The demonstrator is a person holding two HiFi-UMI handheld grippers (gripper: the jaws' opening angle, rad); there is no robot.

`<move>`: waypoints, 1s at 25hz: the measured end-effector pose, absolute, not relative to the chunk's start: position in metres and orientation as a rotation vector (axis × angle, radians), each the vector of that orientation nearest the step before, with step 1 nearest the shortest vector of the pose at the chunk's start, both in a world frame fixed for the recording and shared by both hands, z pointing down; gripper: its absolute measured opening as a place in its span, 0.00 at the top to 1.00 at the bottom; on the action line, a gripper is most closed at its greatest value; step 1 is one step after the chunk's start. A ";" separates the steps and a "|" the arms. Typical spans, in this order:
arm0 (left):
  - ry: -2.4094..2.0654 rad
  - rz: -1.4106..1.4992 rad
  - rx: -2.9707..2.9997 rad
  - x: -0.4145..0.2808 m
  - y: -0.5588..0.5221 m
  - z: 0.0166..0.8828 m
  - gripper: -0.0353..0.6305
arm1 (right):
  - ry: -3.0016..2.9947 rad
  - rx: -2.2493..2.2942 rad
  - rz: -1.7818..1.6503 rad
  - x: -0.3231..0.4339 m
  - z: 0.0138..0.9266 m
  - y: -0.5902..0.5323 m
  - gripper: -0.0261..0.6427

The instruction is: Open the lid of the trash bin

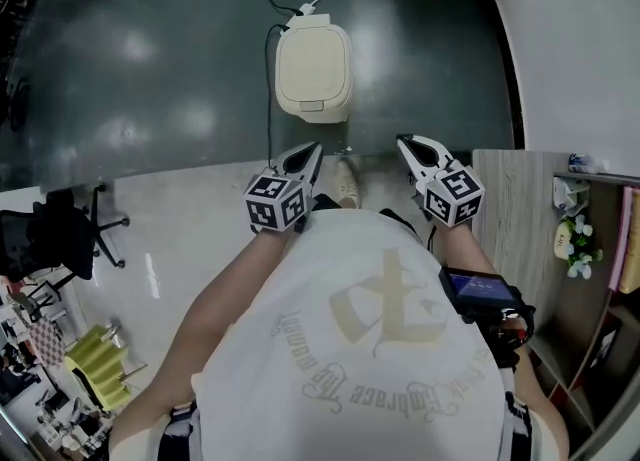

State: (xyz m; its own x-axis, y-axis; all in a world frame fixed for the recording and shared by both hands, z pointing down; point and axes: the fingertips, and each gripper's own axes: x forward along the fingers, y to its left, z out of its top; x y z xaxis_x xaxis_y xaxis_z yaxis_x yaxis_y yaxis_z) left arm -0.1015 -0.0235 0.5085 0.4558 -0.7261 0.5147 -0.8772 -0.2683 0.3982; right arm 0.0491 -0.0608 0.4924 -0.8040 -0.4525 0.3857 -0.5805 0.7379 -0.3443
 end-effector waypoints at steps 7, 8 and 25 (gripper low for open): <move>-1.328 0.312 2.044 -0.136 -0.076 0.524 0.93 | -2.653 0.799 0.651 0.016 0.496 -0.115 0.96; -1.329 0.316 2.039 -0.142 -0.085 0.529 0.93 | -2.650 0.799 0.651 0.012 0.500 -0.125 0.96; -1.303 0.403 1.995 -0.177 -0.133 0.554 0.93 | -2.626 0.885 0.640 0.004 0.488 -0.171 0.96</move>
State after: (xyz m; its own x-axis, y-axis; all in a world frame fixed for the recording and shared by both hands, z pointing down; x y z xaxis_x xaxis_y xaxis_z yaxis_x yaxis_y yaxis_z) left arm -0.1769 -0.1326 0.5541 0.4428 -0.6678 0.5983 -0.8890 -0.2400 0.3901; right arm 0.0042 -0.1711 0.4882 -0.7664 -0.4962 0.4080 -0.6283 0.7112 -0.3153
